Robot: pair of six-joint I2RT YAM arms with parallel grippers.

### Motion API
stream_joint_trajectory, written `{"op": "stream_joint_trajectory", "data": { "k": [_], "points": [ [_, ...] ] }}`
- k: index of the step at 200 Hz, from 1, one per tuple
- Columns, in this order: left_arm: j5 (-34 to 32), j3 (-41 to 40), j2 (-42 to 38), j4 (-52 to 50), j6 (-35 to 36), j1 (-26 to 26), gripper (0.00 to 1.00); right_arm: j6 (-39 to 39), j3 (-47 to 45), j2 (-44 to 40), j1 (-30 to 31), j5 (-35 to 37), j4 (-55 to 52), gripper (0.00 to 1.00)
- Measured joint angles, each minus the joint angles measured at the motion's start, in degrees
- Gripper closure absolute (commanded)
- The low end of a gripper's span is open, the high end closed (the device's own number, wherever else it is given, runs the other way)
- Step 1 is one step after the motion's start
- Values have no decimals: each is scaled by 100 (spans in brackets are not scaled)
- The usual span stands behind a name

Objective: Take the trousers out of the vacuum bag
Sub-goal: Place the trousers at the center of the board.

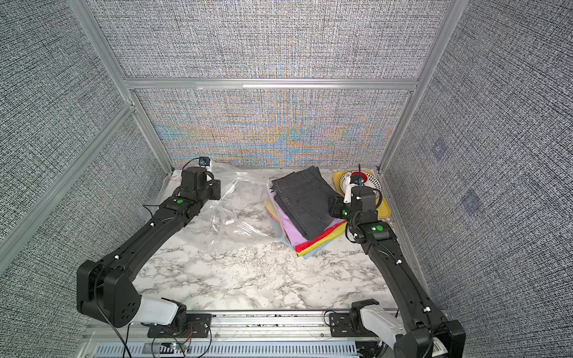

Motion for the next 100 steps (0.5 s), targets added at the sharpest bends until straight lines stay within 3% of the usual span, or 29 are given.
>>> {"op": "stream_joint_trajectory", "data": {
  "k": [50, 100],
  "points": [
    [-264, -254, -52, -168, -4, 2, 100, -212, -46, 42, 0, 74, 201, 44],
    [717, -520, -481, -107, 1130, -2, 100, -251, -234, 68, 2, 92, 210, 44]
  ]
}}
